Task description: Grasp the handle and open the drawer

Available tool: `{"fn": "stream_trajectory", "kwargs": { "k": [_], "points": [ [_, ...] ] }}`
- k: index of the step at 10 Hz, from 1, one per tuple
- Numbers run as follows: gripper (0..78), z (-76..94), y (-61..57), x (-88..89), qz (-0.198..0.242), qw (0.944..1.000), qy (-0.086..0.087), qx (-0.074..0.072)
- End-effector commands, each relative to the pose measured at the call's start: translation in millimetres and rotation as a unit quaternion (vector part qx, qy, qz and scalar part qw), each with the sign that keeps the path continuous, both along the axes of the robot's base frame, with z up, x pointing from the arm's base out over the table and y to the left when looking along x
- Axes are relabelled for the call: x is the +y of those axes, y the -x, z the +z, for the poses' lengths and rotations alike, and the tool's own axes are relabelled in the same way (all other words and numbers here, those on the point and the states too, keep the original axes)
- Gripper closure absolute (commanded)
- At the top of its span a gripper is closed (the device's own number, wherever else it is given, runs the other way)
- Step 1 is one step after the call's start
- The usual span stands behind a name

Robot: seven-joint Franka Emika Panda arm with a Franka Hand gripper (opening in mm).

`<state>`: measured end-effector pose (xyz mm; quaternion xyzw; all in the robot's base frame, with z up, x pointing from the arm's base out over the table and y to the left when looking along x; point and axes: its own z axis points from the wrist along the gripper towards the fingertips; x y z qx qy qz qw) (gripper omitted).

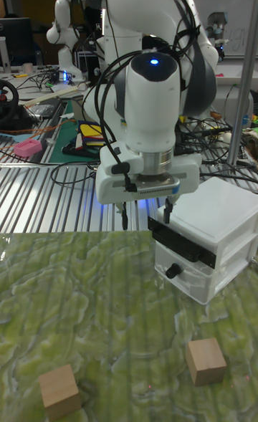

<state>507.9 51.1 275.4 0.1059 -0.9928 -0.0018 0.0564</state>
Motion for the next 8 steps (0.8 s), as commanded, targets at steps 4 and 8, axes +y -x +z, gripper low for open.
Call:
{"fn": "stream_trajectory", "kwargs": {
  "k": [4, 8],
  "points": [
    [0.2, -43.5, 7.9, 46.2, 0.014, 0.9999, -0.003, -0.006],
    [0.2, -39.2, -6.6, 38.9, 0.014, 0.9999, -0.004, -0.003]
  ]
}}
